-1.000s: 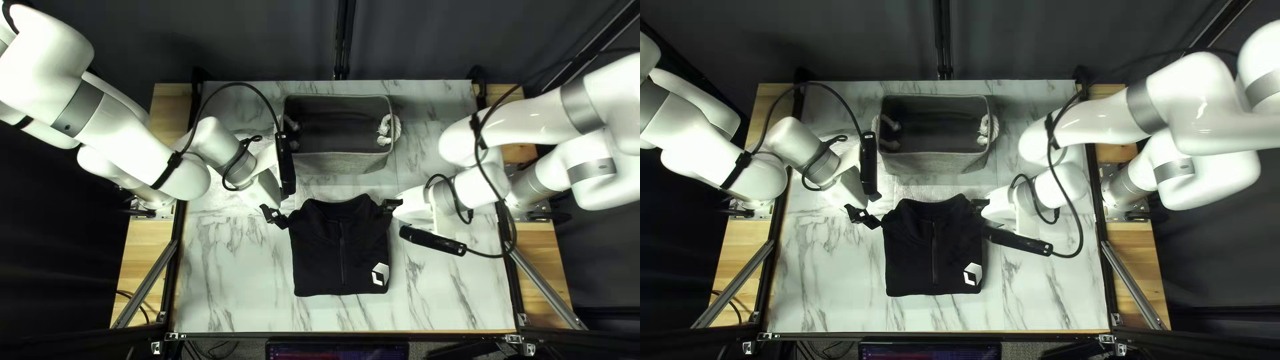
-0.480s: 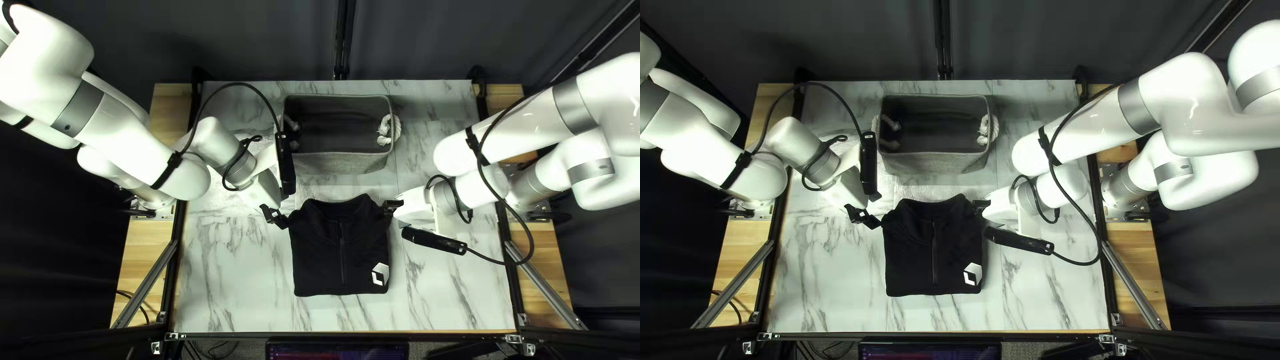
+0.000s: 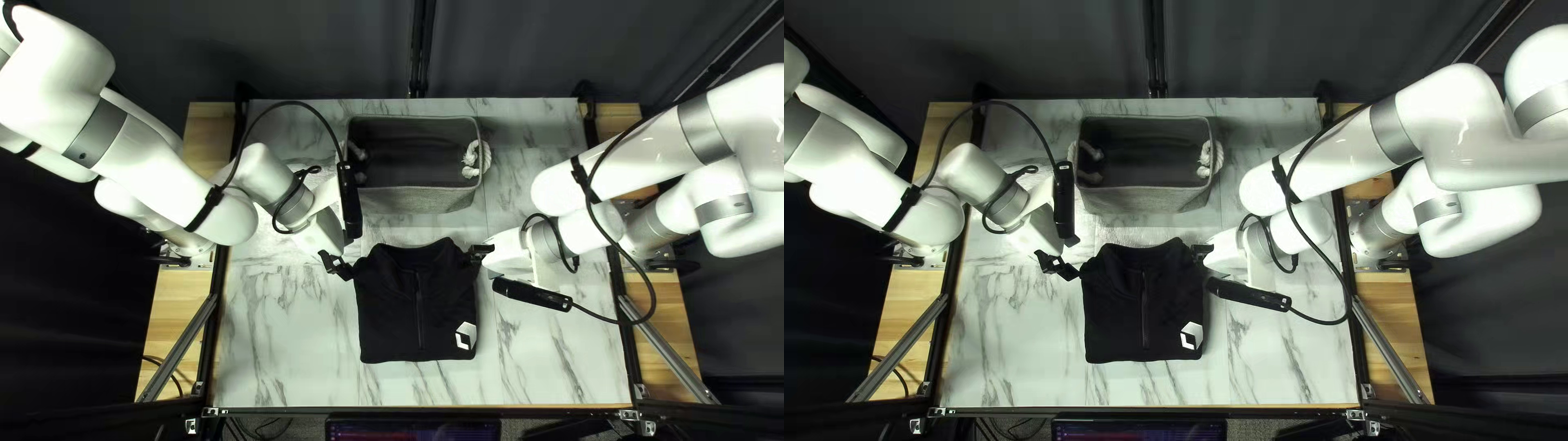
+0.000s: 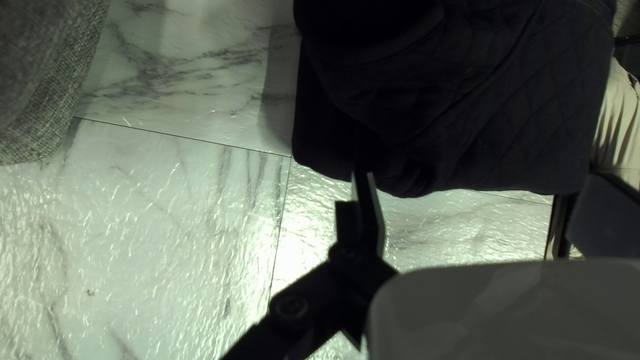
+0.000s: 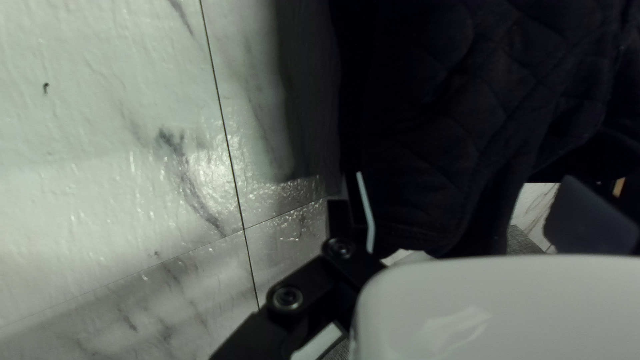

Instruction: Pick up a folded sweatshirt and place it into a fabric basket

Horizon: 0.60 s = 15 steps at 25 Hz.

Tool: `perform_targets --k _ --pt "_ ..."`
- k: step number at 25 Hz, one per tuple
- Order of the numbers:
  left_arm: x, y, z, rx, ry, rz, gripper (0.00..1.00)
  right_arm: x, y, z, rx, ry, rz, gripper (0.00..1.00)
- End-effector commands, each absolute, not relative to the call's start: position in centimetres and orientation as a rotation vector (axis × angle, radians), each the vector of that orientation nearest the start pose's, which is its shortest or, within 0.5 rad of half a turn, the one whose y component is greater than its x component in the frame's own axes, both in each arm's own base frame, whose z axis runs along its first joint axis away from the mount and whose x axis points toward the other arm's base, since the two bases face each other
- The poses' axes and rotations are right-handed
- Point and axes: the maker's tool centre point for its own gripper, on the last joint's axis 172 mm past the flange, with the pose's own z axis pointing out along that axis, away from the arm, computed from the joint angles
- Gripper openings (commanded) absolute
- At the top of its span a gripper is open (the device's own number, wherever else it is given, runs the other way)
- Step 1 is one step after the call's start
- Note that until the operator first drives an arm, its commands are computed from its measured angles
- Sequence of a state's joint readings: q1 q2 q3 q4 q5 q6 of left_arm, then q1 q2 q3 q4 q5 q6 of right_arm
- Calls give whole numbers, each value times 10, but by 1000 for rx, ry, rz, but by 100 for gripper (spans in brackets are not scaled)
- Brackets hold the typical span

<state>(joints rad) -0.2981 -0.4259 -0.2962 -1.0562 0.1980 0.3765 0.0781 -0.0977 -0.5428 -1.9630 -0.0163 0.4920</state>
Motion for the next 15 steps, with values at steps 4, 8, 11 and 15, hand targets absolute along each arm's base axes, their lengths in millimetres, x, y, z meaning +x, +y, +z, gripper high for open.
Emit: perform_targets --k 4,8,11,15 --pt "395 -102 140 -3428 -549 -850 100 416 96 92 -2462 -2481 -864 100" --pt "395 -102 140 -3428 -549 -850 100 415 90 80 -2450 -2521 -836 100" --pt "395 -102 140 -3428 -549 -850 100 418 87 75 -2440 -2561 -812 100" --pt "395 -102 140 -3428 -549 -850 100 422 86 74 -2429 -2593 -798 100"
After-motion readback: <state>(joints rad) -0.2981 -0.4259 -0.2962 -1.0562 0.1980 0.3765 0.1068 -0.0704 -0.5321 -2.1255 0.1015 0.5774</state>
